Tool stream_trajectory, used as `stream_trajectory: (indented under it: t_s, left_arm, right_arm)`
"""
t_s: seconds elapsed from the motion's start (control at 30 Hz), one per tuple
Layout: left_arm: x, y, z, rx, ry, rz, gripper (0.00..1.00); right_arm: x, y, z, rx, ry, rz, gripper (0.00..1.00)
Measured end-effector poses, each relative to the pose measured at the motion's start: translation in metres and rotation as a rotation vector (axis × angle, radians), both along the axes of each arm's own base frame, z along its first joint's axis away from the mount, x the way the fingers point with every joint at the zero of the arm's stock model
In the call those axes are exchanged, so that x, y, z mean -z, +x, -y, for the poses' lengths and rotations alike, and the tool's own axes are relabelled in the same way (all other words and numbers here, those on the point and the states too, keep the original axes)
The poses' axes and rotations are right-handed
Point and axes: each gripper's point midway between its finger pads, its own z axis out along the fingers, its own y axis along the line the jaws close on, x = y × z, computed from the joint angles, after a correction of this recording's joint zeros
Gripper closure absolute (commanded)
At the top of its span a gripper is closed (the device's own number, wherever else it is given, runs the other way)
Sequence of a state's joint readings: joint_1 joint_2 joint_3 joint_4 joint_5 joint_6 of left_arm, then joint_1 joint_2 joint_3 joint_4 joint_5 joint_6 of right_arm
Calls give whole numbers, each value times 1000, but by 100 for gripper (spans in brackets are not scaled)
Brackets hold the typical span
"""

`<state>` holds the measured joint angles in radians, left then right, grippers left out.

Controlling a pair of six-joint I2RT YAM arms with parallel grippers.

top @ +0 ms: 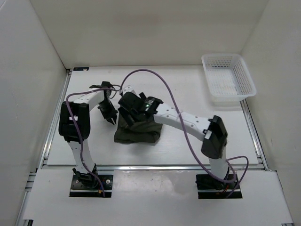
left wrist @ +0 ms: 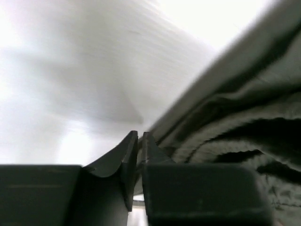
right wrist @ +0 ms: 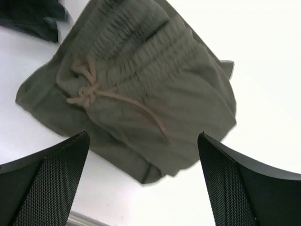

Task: Fold and stack the shorts
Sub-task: Fold the shorts

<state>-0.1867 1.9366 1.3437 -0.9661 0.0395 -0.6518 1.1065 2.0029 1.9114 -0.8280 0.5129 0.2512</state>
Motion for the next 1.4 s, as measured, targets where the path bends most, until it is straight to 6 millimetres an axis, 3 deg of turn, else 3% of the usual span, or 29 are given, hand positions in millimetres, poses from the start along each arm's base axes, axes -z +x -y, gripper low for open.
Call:
stream_trajectory:
  t_s: [0.1,0.13,0.23,0.33,0.4,0.5,0.6,0.67,0.77,0.83,0.93,0.97,1.0,1.03,1.23,1.4]
  left_arm:
    - [-15,6,-20,-45,12,22,75]
    - [-22,10,-25,-55,17,41,75]
    - [-49,23,-30,-51,31,120,75]
    - [-79,38,-14,12,32,212,74]
    - [-93,45,8,83,21,259,58]
    - [-108,48,51,218,-1,305,37]
    - [-115,56,93,330,-19,330,12]
    - [-108,59,115,382,-32,321,10]
    - [-84,65,129,414,-43,272,9]
    - [-64,70,131,415,-41,233,13]
    - [-37,68,130,414,-42,166,38]
    - [-32,67,130,412,-42,150,51]
    - [-28,66,129,412,-44,138,74]
    - [-27,66,129,411,-45,134,87]
    - [-41,62,124,406,-33,139,90]
    - [-89,53,106,349,-45,211,90]
  right_arm:
    - [-13,-8,30,34,48,-4,16]
    - [-19,-5,49,67,69,-5,25]
    - [-29,10,115,222,136,-6,29]
    - [-15,22,176,393,170,-34,26]
    - [4,17,199,453,157,-77,24]
    - [36,2,215,491,128,-164,21]
    - [49,-5,222,517,124,-213,19]
    - [47,-2,223,530,144,-215,19]
    - [41,1,228,545,169,-204,19]
    - [37,3,231,553,182,-197,19]
    - [33,5,235,566,199,-183,19]
    - [33,5,237,571,203,-180,19]
    - [33,5,239,575,205,-181,19]
    - [34,5,242,581,206,-181,19]
    - [35,8,250,600,203,-178,19]
    - [35,9,252,604,202,-177,19]
